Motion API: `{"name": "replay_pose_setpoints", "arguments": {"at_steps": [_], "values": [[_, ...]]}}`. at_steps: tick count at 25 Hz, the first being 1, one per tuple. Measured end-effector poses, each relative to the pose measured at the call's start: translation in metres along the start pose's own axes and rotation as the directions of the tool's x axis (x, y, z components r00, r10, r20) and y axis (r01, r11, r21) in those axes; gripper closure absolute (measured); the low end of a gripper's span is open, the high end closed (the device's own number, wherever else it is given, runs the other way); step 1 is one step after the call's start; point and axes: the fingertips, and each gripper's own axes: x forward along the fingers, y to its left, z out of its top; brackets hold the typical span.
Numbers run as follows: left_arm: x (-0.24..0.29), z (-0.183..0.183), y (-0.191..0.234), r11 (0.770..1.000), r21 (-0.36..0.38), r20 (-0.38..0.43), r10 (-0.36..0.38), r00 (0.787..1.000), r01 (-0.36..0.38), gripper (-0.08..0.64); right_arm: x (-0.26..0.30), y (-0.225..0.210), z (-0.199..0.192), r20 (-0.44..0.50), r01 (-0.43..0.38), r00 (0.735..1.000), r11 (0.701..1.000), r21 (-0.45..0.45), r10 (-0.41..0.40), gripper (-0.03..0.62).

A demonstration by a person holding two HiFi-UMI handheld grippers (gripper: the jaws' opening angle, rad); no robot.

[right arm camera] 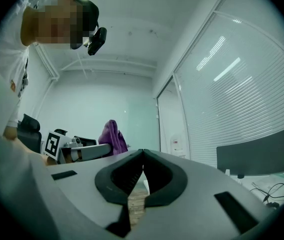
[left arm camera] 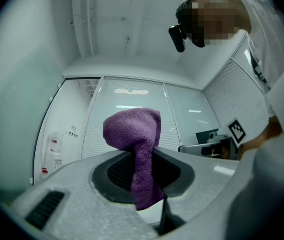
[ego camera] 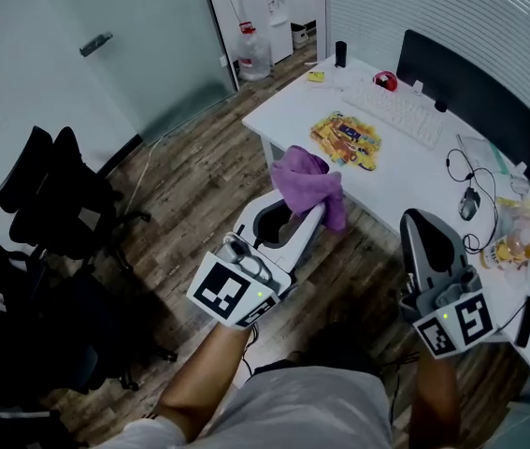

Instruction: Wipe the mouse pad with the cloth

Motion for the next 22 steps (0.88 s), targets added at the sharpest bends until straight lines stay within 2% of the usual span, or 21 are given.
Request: {"name": "replay_pose_setpoints", "arguments": {"at_steps": [13,22], "values": [[0.093,-0.036,0.034,0.999,0.039,-0.032,0.016,0.999,-0.014,0.477,0.041,-0.096,-0.018,0.000,-0.023,1.000,1.000,-0.017,0.023,0.581],[0.160,-0.060,0.054,0.997,0.062,-0.058,0.054,0.997,-0.050,0.477,0.068,-0.169,-0.034,-0.010,-0.054,0.998,0.999,0.007,0.054,0.581]]}}
